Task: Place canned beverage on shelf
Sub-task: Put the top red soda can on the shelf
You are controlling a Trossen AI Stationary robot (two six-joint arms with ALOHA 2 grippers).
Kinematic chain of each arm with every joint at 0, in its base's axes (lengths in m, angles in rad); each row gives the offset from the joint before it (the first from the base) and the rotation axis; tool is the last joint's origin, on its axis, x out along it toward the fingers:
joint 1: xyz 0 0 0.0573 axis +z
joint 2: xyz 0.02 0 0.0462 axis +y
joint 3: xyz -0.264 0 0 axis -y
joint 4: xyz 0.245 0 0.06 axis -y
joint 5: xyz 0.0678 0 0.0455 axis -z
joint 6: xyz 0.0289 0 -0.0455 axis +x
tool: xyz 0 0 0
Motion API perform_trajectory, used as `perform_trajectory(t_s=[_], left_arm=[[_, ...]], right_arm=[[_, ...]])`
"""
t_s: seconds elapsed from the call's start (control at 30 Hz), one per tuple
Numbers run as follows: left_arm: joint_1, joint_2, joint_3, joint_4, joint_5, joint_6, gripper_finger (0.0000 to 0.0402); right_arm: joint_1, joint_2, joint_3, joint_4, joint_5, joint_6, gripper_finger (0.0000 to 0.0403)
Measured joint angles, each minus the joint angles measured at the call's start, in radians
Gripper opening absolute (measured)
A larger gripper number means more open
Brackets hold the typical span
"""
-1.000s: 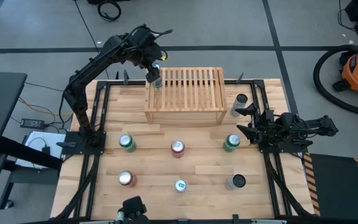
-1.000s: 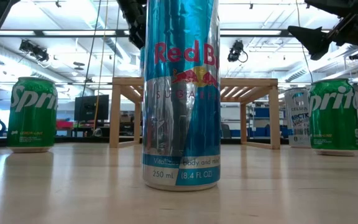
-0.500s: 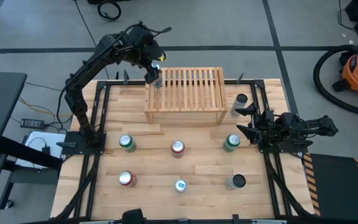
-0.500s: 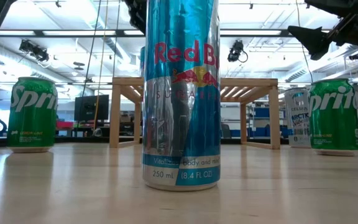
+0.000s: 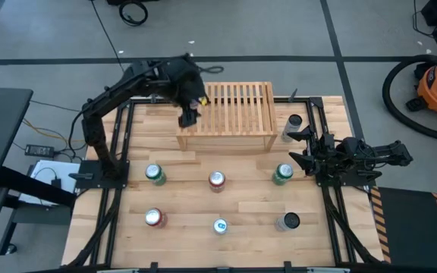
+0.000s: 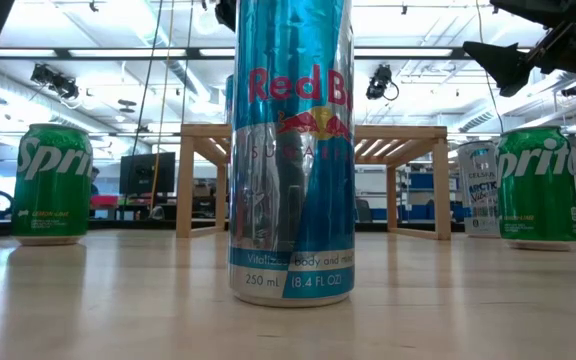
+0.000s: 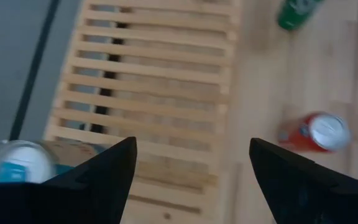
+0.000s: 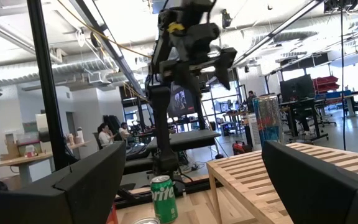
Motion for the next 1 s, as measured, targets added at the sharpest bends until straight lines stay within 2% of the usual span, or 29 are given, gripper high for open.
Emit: perform_trajectory(t_s=[0.53, 1.0], left_arm=[[-0.195, 0.000, 0.000, -0.088, -0.001, -0.207, 0.0314], [-0.241, 0.000, -0.001, -0.043, -0.002, -0.332, 0.0314]], right_arm=[[0.000, 0.000, 0.000, 0.019, 0.011, -0.004, 0.0387], [0.000, 0.000, 0.000, 0.037, 0.018, 0.009, 0.0387]])
